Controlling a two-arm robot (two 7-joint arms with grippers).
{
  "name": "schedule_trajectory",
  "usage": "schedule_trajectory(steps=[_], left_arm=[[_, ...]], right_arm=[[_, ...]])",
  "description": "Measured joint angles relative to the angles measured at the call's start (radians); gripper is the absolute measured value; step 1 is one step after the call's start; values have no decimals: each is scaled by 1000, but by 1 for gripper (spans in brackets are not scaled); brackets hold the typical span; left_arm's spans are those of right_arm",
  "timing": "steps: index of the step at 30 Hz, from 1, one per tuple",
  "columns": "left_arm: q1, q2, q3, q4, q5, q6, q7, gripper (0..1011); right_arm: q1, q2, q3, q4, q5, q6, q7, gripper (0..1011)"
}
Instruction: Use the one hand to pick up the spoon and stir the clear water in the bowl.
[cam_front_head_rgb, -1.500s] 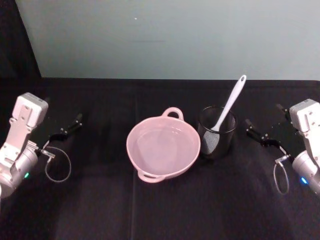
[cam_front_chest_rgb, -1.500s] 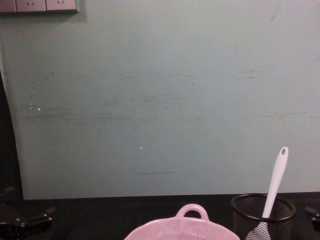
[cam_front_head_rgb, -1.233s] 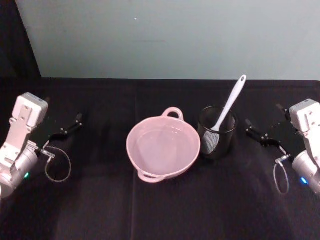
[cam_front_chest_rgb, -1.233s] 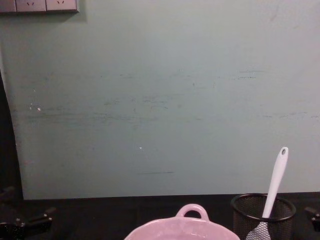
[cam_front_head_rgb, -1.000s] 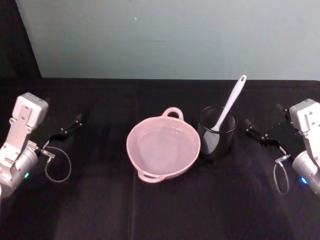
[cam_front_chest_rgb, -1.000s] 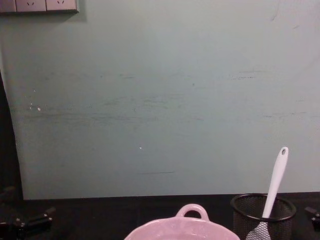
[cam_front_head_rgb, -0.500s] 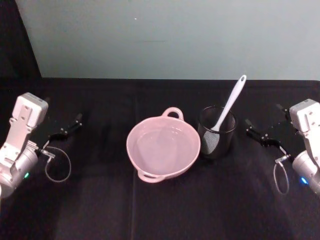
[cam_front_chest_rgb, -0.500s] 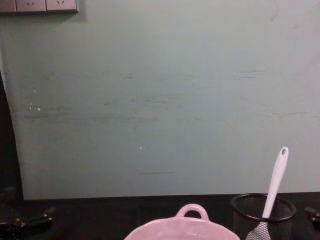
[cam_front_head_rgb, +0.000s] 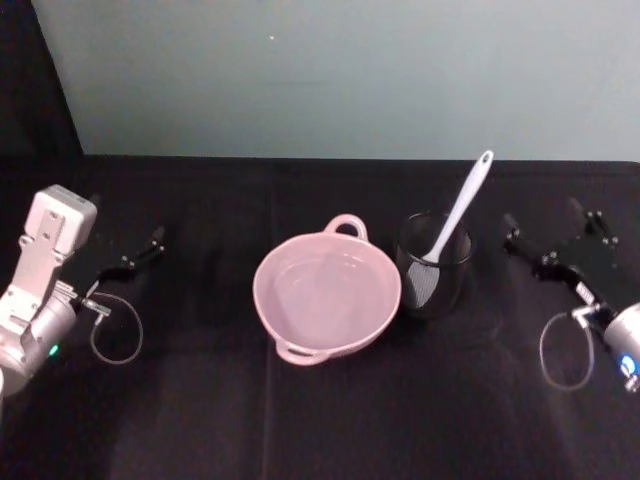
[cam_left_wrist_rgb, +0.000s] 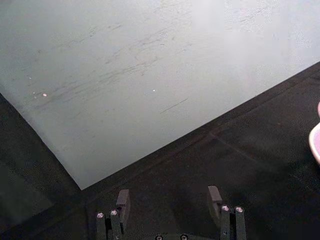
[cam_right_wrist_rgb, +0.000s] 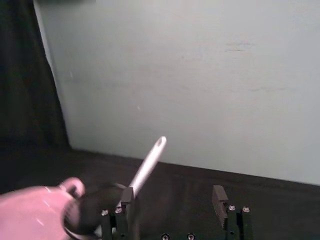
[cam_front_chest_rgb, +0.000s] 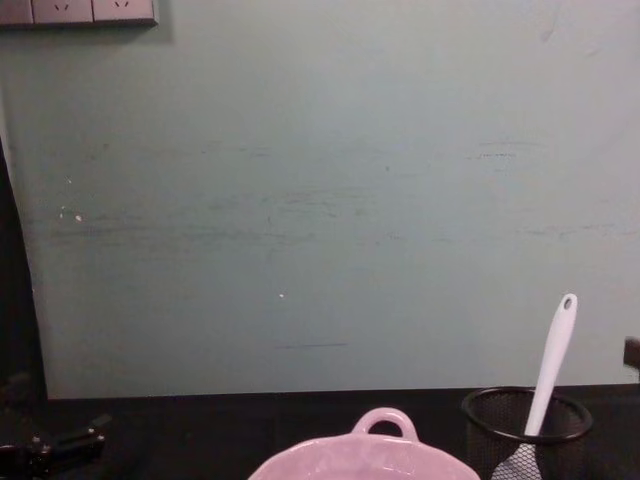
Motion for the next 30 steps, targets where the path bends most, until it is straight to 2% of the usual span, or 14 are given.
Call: schedule_trajectory(steps=[2, 3, 4, 5, 6, 7, 9, 12, 14, 15, 22, 26, 30], left_arm=[[0, 0, 0, 0, 0, 0, 0, 1011], [0, 0, 0, 0, 0, 0, 0, 1011], [0, 0, 0, 0, 0, 0, 0, 1011], [0, 0, 0, 0, 0, 0, 0, 1011], [0, 0, 0, 0, 0, 0, 0, 1011], [0, 0, 0, 0, 0, 0, 0, 1011], [0, 0, 0, 0, 0, 0, 0, 1011], [0, 0, 0, 0, 0, 0, 0, 1011], [0, 0, 0, 0, 0, 0, 0, 1011], [0, 0, 0, 0, 0, 0, 0, 1011], [0, 0, 0, 0, 0, 0, 0, 1011], [0, 0, 0, 0, 0, 0, 0, 1011], [0, 0, 0, 0, 0, 0, 0, 1011]], right_arm=[[-4, -12, 16, -7, 54, 11, 30, 1002], [-2, -24, 27, -7, 96, 23, 55, 1002], [-2, -24, 27, -7, 96, 23, 55, 1002], [8, -39, 35, 3, 137, 40, 82, 1002], [16, -48, 38, 12, 156, 51, 95, 1002], [34, -63, 41, 32, 193, 73, 119, 1002], [58, -82, 46, 60, 230, 97, 143, 1002], [125, -129, 54, 139, 310, 164, 195, 1002], [148, -146, 58, 166, 336, 189, 208, 1002], [173, -162, 63, 194, 369, 216, 221, 1002], [268, -207, 64, 311, 491, 320, 247, 1002], [300, -224, 61, 361, 540, 358, 260, 1002], [310, -228, 55, 378, 565, 367, 270, 1002]])
